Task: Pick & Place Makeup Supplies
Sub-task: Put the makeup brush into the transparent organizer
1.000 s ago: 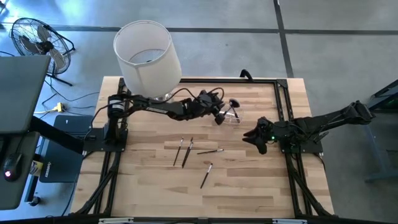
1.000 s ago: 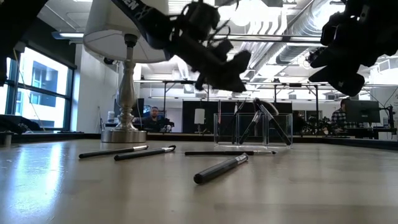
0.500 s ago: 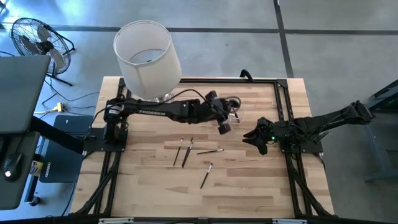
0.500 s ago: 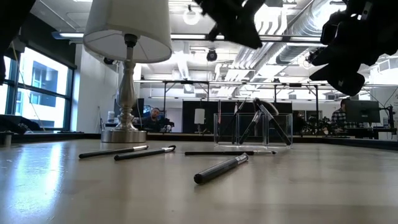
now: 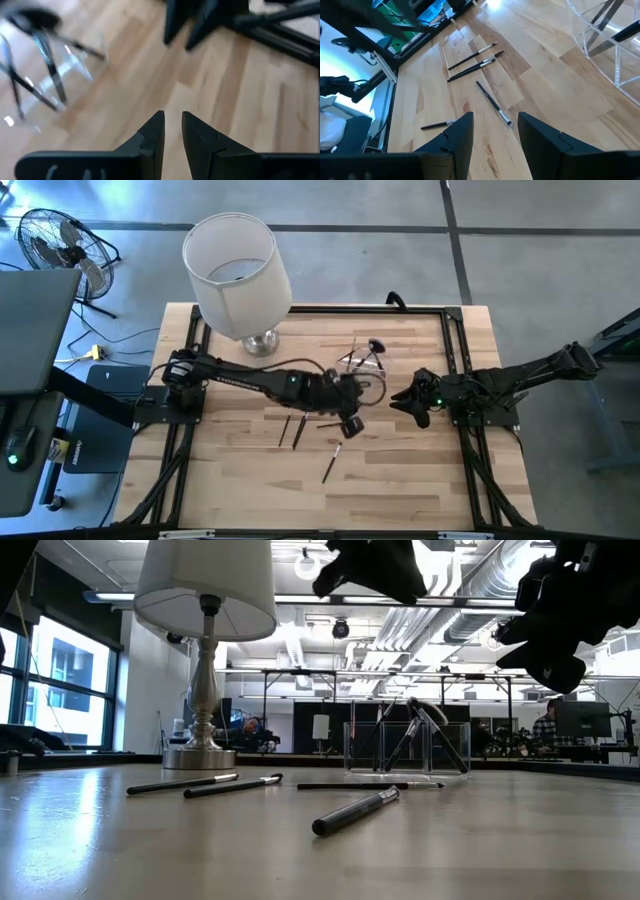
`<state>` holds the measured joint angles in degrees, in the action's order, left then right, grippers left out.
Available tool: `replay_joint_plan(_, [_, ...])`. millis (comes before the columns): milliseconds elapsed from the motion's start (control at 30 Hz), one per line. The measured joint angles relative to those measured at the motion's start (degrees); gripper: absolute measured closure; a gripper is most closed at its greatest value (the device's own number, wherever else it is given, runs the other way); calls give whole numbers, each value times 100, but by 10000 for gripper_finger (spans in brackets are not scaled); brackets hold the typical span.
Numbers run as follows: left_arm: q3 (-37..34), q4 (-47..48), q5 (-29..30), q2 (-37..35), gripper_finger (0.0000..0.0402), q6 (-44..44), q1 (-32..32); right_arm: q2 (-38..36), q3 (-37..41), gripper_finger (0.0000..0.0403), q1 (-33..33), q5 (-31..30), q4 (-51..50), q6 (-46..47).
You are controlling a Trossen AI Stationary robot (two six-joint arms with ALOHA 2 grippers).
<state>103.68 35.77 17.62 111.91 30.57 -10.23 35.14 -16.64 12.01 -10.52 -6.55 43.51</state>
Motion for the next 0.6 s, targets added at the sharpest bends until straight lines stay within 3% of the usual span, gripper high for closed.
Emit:
replay_joint_plan(233, [11, 995, -133, 102, 337, 1237, -156, 0, 0, 254, 0, -2, 34, 0])
replay_joint_plan(367, [-15, 1722, -489, 173, 337, 1935, -178, 7, -2, 254, 0, -7, 113, 7])
replay_joint_plan(600, [-434, 1240, -331, 153, 341, 2094, -430, 53, -2, 255, 37, -23, 483, 164])
